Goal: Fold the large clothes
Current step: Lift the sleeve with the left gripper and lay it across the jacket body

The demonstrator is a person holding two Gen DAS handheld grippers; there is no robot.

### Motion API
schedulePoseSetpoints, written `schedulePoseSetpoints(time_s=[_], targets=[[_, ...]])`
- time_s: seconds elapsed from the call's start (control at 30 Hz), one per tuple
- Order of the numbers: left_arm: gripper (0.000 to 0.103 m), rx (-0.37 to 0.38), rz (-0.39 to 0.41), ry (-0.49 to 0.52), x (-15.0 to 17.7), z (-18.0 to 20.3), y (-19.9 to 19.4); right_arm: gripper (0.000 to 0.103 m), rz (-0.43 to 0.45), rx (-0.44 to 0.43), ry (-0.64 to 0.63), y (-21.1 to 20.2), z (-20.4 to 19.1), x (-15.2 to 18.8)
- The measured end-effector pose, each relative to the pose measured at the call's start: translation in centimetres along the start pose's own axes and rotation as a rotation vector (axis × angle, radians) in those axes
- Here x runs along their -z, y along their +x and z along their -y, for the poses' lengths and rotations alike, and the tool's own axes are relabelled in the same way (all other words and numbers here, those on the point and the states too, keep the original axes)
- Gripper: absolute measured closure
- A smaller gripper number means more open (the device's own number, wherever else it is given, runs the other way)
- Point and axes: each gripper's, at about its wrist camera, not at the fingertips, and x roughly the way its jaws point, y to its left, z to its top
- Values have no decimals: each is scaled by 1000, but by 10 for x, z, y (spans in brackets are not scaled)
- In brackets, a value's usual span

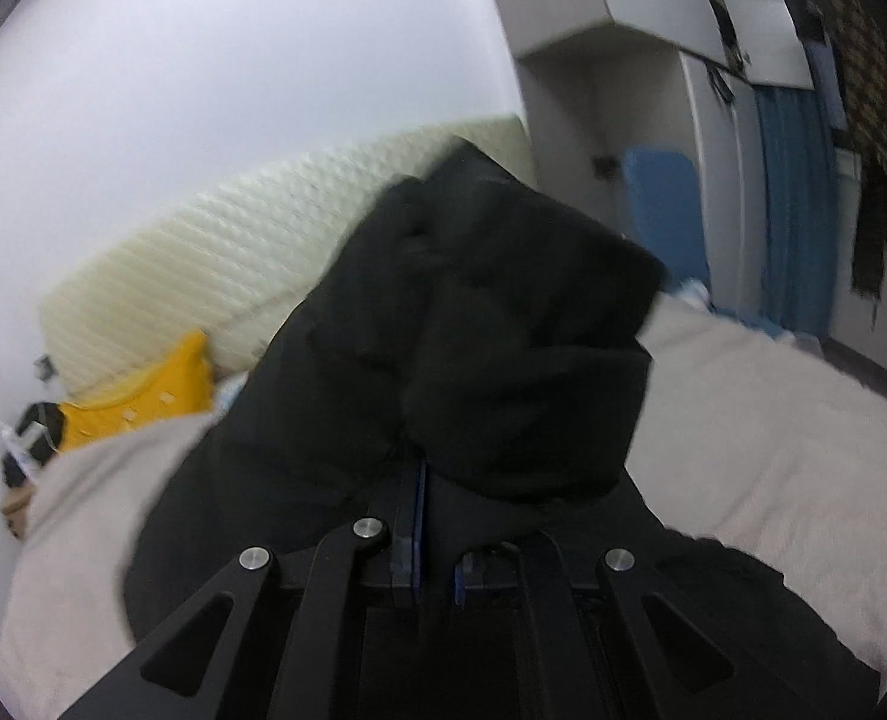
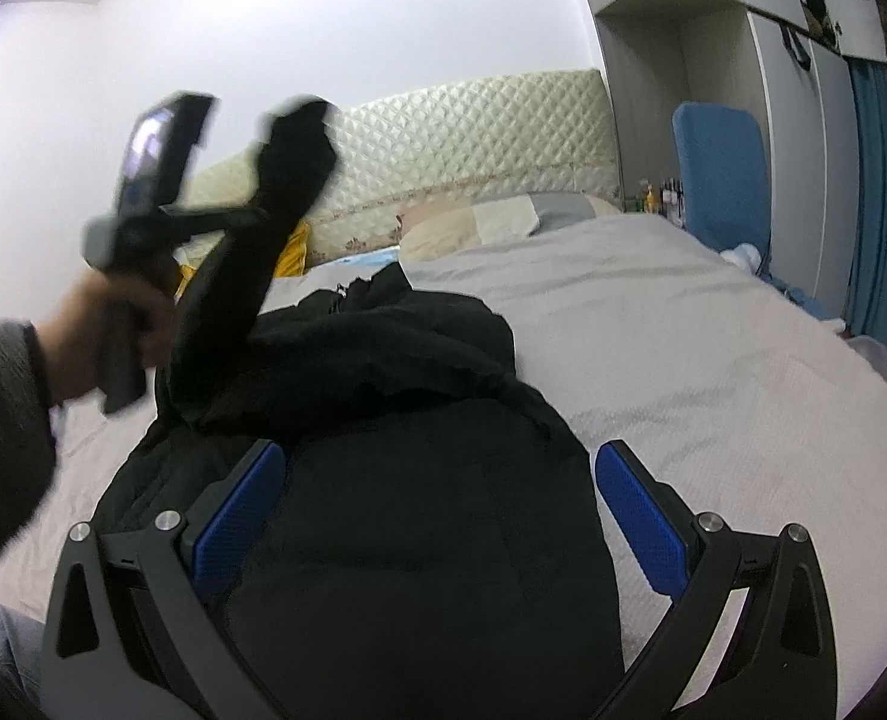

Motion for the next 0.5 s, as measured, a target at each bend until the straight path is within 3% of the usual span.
schedulePoseSetpoints(time_s=[0.17,0.27,0.37,0.5], targets=[[97,49,-135,15,48,44,65,0,-24,-8,34,9,9,5],[97,69,-193,1,71,45,86,0,-29,0,51,14,14,8],[97,76,-221,-65,75,46,102,0,-46,-3,59,21,13,9],[97,63,-248,-67,80,45,107,0,-43,11,38,22,7,11]])
